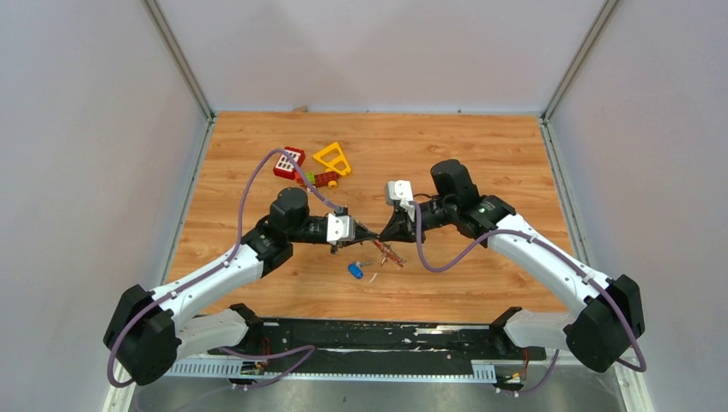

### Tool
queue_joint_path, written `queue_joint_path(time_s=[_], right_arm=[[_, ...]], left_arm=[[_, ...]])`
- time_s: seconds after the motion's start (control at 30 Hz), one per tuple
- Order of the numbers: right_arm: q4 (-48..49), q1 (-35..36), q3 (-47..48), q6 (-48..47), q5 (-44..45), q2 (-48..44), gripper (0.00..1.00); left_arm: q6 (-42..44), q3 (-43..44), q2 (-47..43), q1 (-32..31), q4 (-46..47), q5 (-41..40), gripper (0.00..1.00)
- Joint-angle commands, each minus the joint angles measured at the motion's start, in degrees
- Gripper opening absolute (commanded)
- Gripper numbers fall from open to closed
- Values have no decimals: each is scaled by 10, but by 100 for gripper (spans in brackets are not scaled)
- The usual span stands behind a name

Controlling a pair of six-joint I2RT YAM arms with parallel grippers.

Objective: Put the keys on the keyring

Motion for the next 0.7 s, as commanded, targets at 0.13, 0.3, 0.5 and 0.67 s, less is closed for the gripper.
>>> queue_joint_path(time_s=[0.13, 0.3, 0.5, 0.67], right_arm=[[14, 3, 24, -9, 28, -6, 0], [-46, 30, 58, -54, 99, -14, 0], [-98, 73, 91, -78, 171, -4, 0], [-117, 85, 112, -83, 204, 4, 0]], left_arm=[[8, 0, -15, -3, 33, 27, 0], [38, 8, -15, -3, -5, 18, 3], [58, 15, -10, -3, -21, 15, 16], [77, 18, -9, -3, -33, 7, 33]])
